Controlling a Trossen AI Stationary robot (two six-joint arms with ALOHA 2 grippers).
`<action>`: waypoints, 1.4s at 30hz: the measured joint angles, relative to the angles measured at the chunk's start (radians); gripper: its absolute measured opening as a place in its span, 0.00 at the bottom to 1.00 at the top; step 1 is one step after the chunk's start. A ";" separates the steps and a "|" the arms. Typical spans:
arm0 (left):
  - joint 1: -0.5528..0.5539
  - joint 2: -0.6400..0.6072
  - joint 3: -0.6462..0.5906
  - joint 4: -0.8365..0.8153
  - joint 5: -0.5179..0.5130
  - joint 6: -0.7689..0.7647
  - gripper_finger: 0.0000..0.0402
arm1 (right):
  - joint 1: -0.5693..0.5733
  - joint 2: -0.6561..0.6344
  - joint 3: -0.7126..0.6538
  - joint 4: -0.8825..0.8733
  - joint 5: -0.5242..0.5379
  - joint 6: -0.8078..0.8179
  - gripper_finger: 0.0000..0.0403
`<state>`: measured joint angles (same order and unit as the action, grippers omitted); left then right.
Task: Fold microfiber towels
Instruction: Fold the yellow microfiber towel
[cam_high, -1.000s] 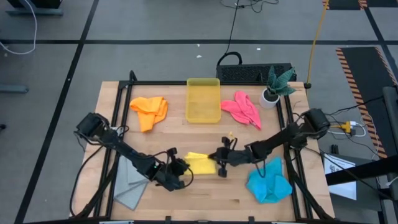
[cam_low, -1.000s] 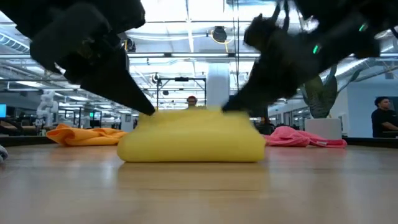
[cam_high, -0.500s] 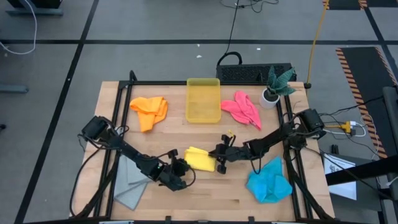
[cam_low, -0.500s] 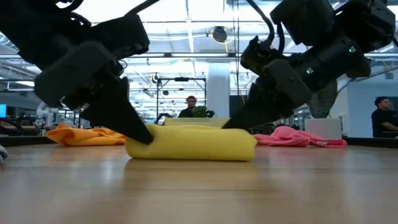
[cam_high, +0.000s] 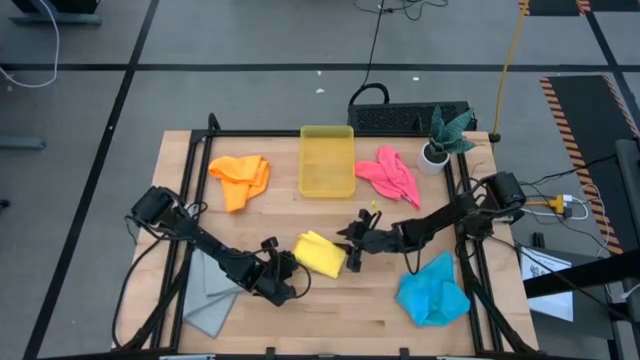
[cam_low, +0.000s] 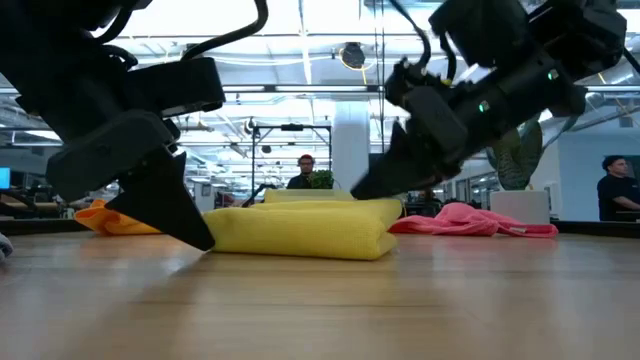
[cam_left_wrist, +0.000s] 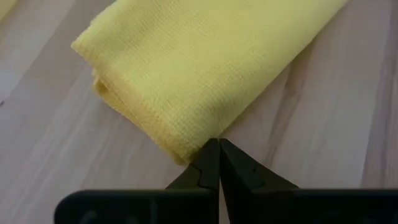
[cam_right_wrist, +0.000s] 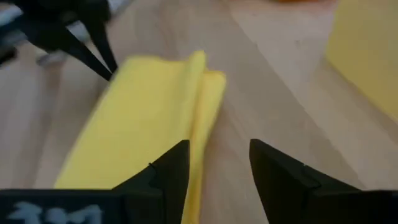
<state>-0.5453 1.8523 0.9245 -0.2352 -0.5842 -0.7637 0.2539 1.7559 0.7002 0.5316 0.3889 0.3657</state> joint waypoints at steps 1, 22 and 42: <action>0.000 0.000 0.000 0.002 0.002 -0.004 0.01 | 0.000 0.005 0.000 -0.016 -0.001 0.009 0.39; 0.237 -0.042 0.000 -0.162 -0.011 0.238 0.01 | 0.114 -0.085 -0.005 -0.289 -0.036 0.083 0.31; 0.308 -0.035 0.003 0.439 0.312 0.561 0.02 | 0.201 -0.110 -0.145 0.089 0.019 -0.123 0.31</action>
<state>-0.2378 1.8176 0.9276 0.2034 -0.2718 -0.2025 0.4550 1.6463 0.5551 0.6205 0.4079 0.2427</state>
